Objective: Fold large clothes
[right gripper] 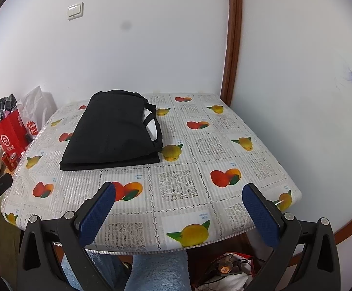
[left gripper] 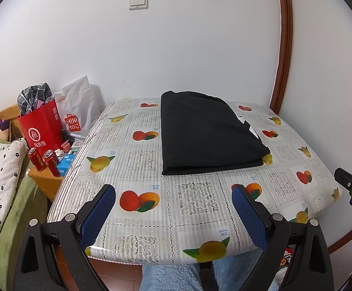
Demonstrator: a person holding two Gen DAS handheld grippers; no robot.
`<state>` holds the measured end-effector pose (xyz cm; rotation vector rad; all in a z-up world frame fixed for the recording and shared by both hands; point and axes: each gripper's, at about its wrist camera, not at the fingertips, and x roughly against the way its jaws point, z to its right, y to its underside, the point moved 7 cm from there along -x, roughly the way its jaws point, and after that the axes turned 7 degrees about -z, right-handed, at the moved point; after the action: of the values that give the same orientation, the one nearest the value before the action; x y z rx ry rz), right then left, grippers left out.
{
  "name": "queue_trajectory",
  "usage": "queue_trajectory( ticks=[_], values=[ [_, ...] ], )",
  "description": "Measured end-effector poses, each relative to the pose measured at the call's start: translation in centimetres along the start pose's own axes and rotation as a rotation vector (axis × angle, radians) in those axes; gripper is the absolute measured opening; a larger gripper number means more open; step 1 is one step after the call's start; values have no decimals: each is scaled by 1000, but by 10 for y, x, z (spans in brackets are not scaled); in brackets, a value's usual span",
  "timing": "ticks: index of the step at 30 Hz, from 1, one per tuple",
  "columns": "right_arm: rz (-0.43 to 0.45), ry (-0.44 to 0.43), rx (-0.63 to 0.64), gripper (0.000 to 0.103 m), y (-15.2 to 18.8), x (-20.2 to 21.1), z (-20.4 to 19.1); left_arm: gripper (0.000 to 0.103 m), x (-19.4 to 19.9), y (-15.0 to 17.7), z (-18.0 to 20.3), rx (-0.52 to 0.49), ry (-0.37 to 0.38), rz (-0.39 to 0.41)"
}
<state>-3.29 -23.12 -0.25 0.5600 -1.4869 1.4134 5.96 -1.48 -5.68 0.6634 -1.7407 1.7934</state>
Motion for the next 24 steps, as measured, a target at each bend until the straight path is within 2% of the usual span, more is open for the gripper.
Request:
queue_trajectory(
  ticks=[24],
  values=[
    [-3, -13, -6, 102, 3, 2, -2, 97, 1, -1, -1, -2, 1, 1]
  ],
)
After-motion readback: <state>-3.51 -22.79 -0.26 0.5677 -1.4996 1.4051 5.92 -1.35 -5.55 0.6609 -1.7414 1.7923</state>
